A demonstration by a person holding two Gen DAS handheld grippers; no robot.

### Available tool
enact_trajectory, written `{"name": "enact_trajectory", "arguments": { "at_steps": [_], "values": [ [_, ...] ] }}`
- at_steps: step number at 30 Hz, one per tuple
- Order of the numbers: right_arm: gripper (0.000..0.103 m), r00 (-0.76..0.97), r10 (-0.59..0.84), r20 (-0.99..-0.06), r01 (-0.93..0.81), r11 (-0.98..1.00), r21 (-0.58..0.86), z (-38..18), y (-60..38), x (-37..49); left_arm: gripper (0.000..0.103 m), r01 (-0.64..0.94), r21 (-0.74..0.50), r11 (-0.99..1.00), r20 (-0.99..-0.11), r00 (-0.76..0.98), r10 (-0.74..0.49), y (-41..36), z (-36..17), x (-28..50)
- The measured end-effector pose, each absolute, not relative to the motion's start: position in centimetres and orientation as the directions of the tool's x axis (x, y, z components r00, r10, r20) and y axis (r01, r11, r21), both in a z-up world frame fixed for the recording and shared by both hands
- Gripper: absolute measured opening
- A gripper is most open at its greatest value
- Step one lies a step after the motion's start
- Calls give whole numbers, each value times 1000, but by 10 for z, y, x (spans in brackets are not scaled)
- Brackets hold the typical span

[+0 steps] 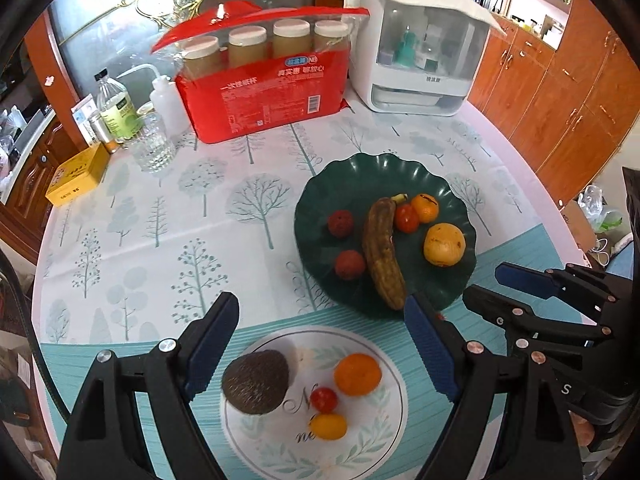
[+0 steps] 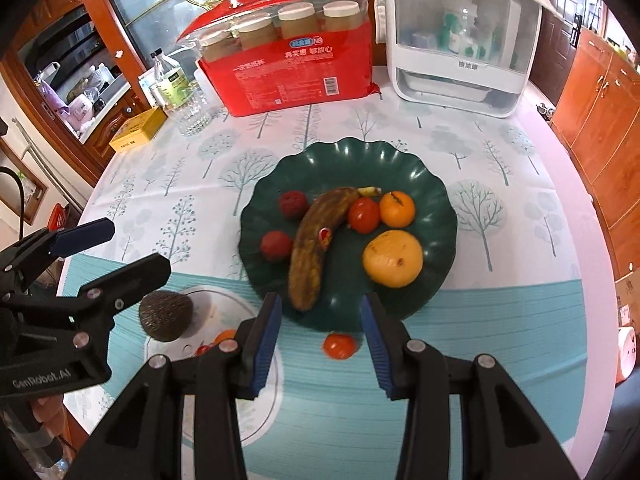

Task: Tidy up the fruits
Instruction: 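Move both open grippers back over the white fruit plate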

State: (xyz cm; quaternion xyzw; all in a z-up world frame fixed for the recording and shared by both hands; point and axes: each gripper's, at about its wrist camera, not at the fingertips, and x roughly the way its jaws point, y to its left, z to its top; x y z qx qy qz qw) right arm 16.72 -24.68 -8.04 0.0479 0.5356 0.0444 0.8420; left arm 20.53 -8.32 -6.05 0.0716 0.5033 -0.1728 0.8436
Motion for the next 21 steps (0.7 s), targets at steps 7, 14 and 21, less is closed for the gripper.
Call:
{"name": "enact_trajectory", "arguments": {
  "at_steps": [7, 14, 21],
  "values": [
    [42, 444, 115, -888, 3, 992, 130, -68, -229, 146, 84, 367, -34, 929, -860, 463, -215, -58, -50, 182],
    [42, 470, 101, -877, -7, 994, 110, -62, -206, 127, 84, 358, -25, 934, -846, 490, -210, -30, -45, 162],
    [42, 481, 121, -868, -18, 992, 129, -60, -187, 114, 84, 342, -28, 939, -842, 498, -206, -5, -47, 149]
  ]
}}
